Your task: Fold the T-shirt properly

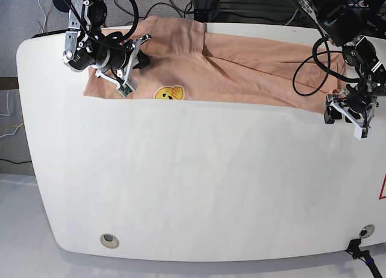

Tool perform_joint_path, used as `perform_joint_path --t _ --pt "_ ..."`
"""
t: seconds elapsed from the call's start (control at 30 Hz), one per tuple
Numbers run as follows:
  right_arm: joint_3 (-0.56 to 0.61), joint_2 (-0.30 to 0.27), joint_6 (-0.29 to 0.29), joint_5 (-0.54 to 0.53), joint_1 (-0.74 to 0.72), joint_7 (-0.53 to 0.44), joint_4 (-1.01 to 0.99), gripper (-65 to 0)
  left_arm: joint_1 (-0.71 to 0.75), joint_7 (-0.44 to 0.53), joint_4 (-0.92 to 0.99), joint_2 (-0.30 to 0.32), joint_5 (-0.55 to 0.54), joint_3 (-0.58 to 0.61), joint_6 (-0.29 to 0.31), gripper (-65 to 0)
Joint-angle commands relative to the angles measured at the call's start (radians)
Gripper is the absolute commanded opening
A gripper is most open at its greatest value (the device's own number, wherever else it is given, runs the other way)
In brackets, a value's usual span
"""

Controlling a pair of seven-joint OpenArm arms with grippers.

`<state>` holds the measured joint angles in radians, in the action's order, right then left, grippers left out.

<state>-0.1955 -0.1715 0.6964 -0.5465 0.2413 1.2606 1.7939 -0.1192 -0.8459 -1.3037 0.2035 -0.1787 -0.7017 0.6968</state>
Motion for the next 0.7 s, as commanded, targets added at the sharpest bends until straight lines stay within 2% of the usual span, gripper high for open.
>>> perform_joint_path --t 0.0,0.23,0.27,0.33,0.43,0.47,0.67 --pt "-0.003 -0.007 0.002 -0.013 -0.007 -0.008 0.016 -65.0 -0.023 0.014 0.005 0.012 -0.012 -0.002 0.001 -23.5" --pt "-0.003 -0.007 0.002 -0.013 -0.009 -0.008 0.016 -65.0 -0.015 0.014 0.032 0.015 -0.009 -0.002 0.001 -23.9" --pt "-0.003 -0.007 0.002 -0.013 -0.009 -0.008 0.016 -65.0 -0.015 0.014 0.032 0.015 -0.009 -0.002 0.001 -26.0" --pt "-0.003 -0.007 0.002 -0.013 -0.009 -0.008 0.016 -65.0 -0.015 0.014 0.032 0.015 -0.009 -0.002 0.001 -36.3" --pt "-0.003 -0.007 0.002 -0.013 -0.009 -0.008 0.016 -65.0 -0.018 0.014 0.032 0.015 -0.008 -0.002 0.001 -59.7" --pt "-0.003 -0.007 0.002 -0.013 -0.009 -0.008 0.016 -65.0 -0.018 0.014 0.032 0.015 -0.008 -0.002 0.001 -65.0" --pt "-0.003 -0.007 0.002 -0.013 -0.009 -0.008 0.016 -65.0 -0.02 0.015 0.028 0.015 -0.009 -0.002 0.001 -65.0"
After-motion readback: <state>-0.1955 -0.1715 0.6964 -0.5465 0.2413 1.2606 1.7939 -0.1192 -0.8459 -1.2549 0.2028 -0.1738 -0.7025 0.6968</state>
